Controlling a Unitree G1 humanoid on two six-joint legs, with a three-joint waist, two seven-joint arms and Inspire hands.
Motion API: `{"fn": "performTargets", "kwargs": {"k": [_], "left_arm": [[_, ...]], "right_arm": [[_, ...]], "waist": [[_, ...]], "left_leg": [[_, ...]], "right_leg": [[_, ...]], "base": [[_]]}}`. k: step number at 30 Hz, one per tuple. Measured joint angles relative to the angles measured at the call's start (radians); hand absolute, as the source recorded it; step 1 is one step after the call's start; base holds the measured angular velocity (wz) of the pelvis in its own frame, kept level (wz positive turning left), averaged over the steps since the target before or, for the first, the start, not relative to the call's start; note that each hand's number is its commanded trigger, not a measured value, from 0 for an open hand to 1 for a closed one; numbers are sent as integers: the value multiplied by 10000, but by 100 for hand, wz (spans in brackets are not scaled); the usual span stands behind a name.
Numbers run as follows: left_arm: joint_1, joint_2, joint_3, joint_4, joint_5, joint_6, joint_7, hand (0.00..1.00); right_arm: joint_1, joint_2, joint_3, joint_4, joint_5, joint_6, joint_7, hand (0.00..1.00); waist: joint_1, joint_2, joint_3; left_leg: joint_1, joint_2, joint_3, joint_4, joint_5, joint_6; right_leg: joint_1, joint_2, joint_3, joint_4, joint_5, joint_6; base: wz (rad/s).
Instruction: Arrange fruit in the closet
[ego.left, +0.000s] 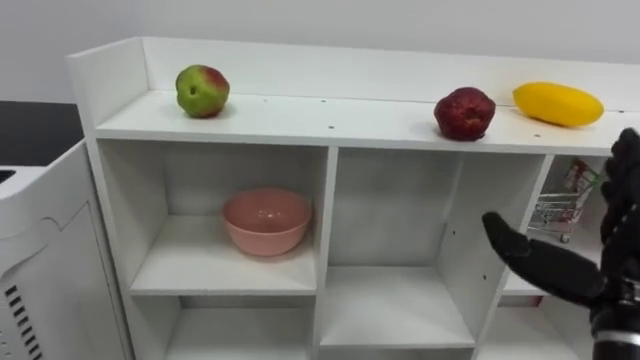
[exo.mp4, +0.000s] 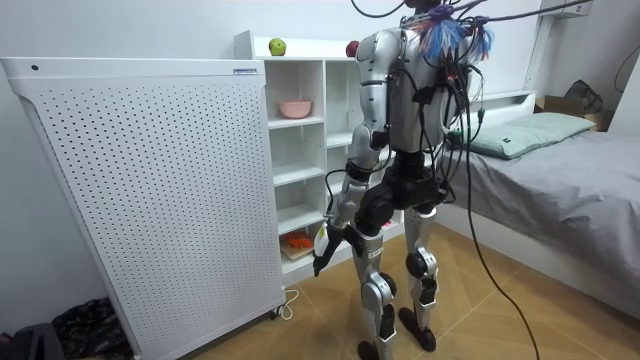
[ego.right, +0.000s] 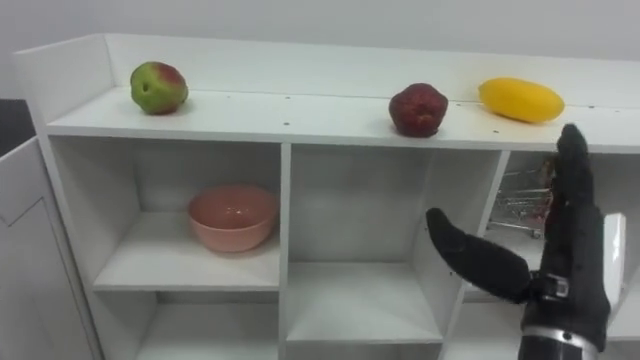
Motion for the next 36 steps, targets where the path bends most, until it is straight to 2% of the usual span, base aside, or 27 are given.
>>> {"fn": "performTargets", "kwargs": {"k": [2,10,16,20,23,28,36], "left_arm": [[-21,26,0,3,6,11,0,0],[-34,-67,2,-103,96,285,-52,0],[-70,59,4,-286,80,309,-238,0],[-84,98,15,-384,90,309,-351,0],[-108,117,36,-403,85,364,-356,0],[-14,127,46,-745,88,398,-345,0],[28,113,215,-1020,87,530,-345,0]], "right_arm": [[-302,-161,-9,0,-13,0,5,0],[-1031,-195,-70,251,226,40,47,0],[-1426,-348,-411,1129,897,56,54,0],[-1643,-663,-412,1242,1445,101,144,0],[-2139,-714,-480,1817,1615,237,127,0],[-2476,-723,-628,2247,2056,481,119,0],[-2553,-880,-627,2303,2509,491,106,0]], "waist": [[12,-13,16],[37,0,70],[50,-146,49],[121,-163,51],[201,-185,57],[329,-223,75],[523,-229,75]], "left_leg": [[-12,3,-75,-6,0,0],[-69,4,-176,-32,0,-1],[-157,5,-358,18,6,-6],[-143,7,-371,22,8,-6],[-146,8,-358,51,9,-9],[-203,7,-362,109,9,-9],[-331,3,-446,201,9,-9]], "right_leg": [[5,3,-54,6,1,-1],[-36,-11,-281,3,0,0],[-42,-44,-613,0,0,0],[-43,-46,-619,-6,0,0],[-40,-43,-615,-3,1,-1],[-38,-50,-620,9,2,-3],[-60,-57,-664,7,8,-13]], "base": [[7],[3],[9],[1],[0],[0],[3]]}}
